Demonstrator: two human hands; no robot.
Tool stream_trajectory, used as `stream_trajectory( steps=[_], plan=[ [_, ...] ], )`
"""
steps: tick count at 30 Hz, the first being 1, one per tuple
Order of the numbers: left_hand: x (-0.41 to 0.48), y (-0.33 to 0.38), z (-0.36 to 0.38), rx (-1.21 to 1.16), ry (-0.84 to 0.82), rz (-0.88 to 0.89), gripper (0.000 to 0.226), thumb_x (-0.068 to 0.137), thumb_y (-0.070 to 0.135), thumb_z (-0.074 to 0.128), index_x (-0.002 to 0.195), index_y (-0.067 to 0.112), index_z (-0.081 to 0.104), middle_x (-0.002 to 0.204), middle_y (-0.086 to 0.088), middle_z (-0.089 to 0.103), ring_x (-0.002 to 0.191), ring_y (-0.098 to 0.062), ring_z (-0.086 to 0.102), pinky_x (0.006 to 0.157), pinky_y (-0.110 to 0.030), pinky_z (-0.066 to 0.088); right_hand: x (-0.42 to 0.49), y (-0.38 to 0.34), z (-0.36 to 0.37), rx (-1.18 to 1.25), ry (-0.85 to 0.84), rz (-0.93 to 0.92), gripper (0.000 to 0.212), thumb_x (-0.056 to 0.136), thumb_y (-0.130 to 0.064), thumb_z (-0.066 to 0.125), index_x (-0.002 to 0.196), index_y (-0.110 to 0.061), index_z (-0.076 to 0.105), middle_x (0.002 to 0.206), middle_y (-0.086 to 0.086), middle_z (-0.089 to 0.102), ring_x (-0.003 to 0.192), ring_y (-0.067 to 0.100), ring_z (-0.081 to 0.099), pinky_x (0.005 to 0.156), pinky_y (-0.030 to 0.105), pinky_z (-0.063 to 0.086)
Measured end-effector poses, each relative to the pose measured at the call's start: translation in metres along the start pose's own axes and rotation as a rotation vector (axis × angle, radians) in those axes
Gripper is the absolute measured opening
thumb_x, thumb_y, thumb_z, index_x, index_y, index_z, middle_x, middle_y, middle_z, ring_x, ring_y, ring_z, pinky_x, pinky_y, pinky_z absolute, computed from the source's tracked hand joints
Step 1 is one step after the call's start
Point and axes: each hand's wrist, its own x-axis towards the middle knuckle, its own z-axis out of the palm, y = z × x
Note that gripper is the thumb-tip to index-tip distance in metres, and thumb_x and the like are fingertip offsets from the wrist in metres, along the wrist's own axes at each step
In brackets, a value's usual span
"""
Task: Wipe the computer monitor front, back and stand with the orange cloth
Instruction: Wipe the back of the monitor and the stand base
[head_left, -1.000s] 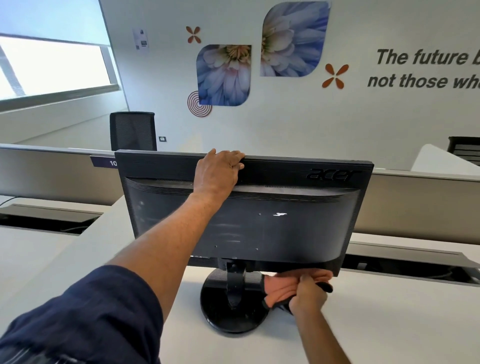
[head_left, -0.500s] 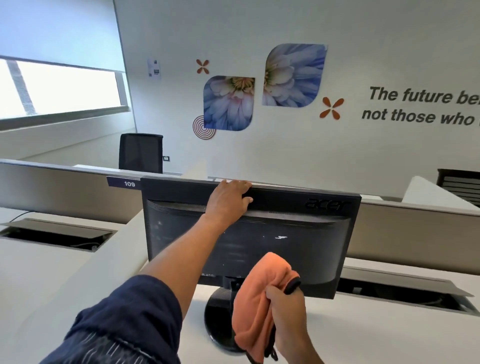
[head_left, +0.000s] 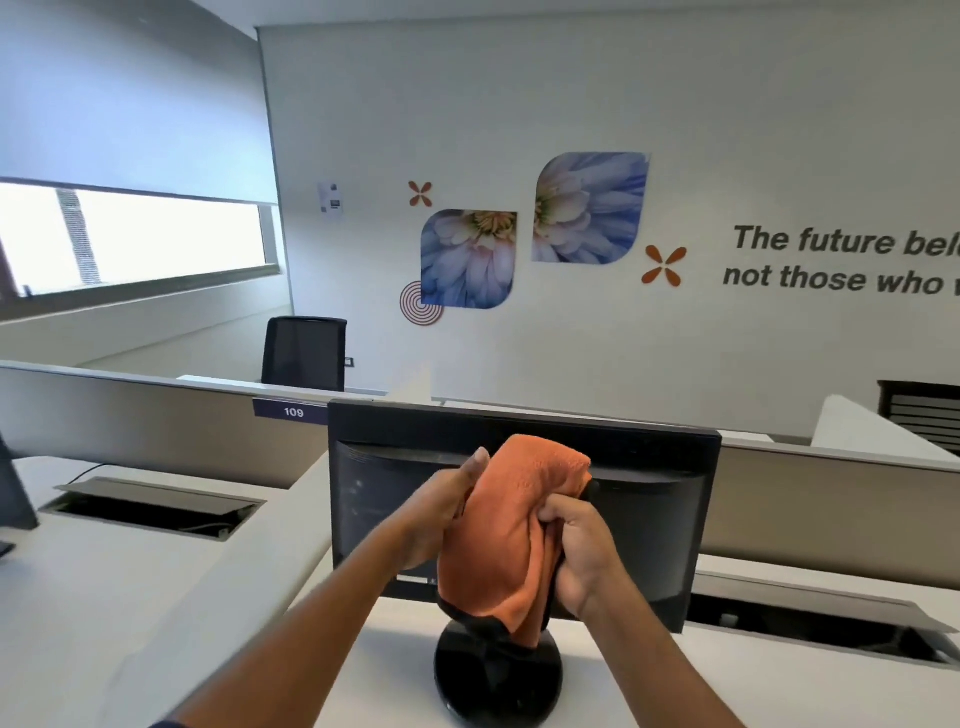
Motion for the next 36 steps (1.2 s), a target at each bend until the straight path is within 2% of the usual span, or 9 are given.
stream_trajectory(
  steps=[4,8,12,17,23,26,29,33,36],
  plan=[
    [-0.031,-0.005,-0.008,-0.013,-0.048,-0.053,0.070,0.072,0.062,0.071,0.124,0.018,0.060,0.117,-0.007,0.069,0.107,-0.028,0.067,0.097,-0.050,0.050,-0.003,0.006,0.021,-0.146,0.040,-0.035,0.023,0.080,-0.012,0.056,0.098,0.001,0.064,0.093,0.021,0.068,0.091,0.041,0.067,0.087,0.058,0.054],
    [-0.044,-0.002,-0.006,-0.011,0.242,-0.010,0.041,0.081,0.043,0.074,0.112,0.017,0.067,0.102,-0.003,0.074,0.094,-0.026,0.071,0.094,-0.052,0.052,-0.003,0.014,0.041,-0.296,0.275,-0.227,0.020,0.095,-0.030,0.056,0.111,-0.019,0.057,0.101,0.002,0.067,0.091,0.019,0.066,0.085,0.042,0.056],
    [-0.053,-0.003,0.008,0.042,0.457,-0.006,0.031,0.088,0.044,0.066,0.109,0.023,0.065,0.094,0.003,0.074,0.087,-0.020,0.071,0.090,-0.048,0.055,-0.006,0.028,0.058,-0.435,0.160,-0.296,0.023,0.095,-0.035,0.056,0.117,-0.030,0.054,0.110,-0.008,0.064,0.099,0.010,0.062,0.092,0.039,0.052],
    [-0.065,0.010,0.011,-0.237,0.216,0.064,0.041,0.095,0.045,0.051,0.112,0.012,0.069,0.107,-0.016,0.071,0.103,-0.033,0.068,0.094,-0.046,0.054,0.001,0.024,0.060,-0.382,0.219,-0.339,0.019,0.097,-0.026,0.053,0.114,-0.026,0.062,0.102,-0.004,0.069,0.090,0.012,0.068,0.084,0.040,0.058],
    [-0.058,0.006,0.020,-0.166,0.267,0.098,0.045,0.085,0.048,0.062,0.117,0.017,0.062,0.101,-0.006,0.074,0.094,-0.024,0.072,0.085,-0.039,0.057,0.005,0.027,0.066,-0.155,0.187,-0.299,0.016,0.090,-0.025,0.067,0.105,-0.023,0.060,0.097,0.003,0.072,0.088,0.018,0.071,0.081,0.040,0.059],
    [-0.053,0.001,0.022,-0.256,0.191,0.056,0.046,0.084,0.037,0.072,0.122,0.015,0.058,0.107,-0.012,0.072,0.099,-0.029,0.070,0.091,-0.046,0.055,0.012,0.031,0.063,-0.193,0.205,-0.295,0.023,0.086,-0.030,0.072,0.102,-0.022,0.059,0.095,0.005,0.072,0.085,0.019,0.072,0.080,0.042,0.059],
    [-0.046,-0.004,0.019,-0.292,0.177,0.042,0.037,0.085,0.012,0.063,0.121,0.012,0.057,0.104,-0.018,0.070,0.094,-0.033,0.069,0.086,-0.047,0.056,0.020,0.029,0.057,-0.367,0.281,-0.320,0.026,0.079,-0.038,0.075,0.093,-0.021,0.060,0.090,0.002,0.070,0.082,0.017,0.069,0.079,0.043,0.058],
    [-0.035,-0.007,0.021,-0.165,0.337,0.041,0.035,0.086,-0.004,0.046,0.109,0.017,0.064,0.093,-0.016,0.068,0.075,-0.023,0.066,0.072,-0.034,0.057,0.030,0.024,0.047,-0.554,0.223,-0.283,0.011,0.078,-0.031,0.074,0.081,-0.024,0.065,0.083,-0.002,0.070,0.079,0.016,0.067,0.076,0.042,0.057],
    [-0.019,-0.008,0.017,0.217,0.620,0.149,0.060,0.088,0.001,0.046,0.140,0.031,0.044,0.112,-0.005,0.065,0.085,-0.014,0.066,0.071,-0.028,0.055,0.034,0.014,0.034,-0.631,0.189,-0.314,0.006,0.085,-0.024,0.068,0.079,-0.023,0.069,0.078,-0.004,0.070,0.075,0.013,0.065,0.065,0.028,0.050]
  ],
)
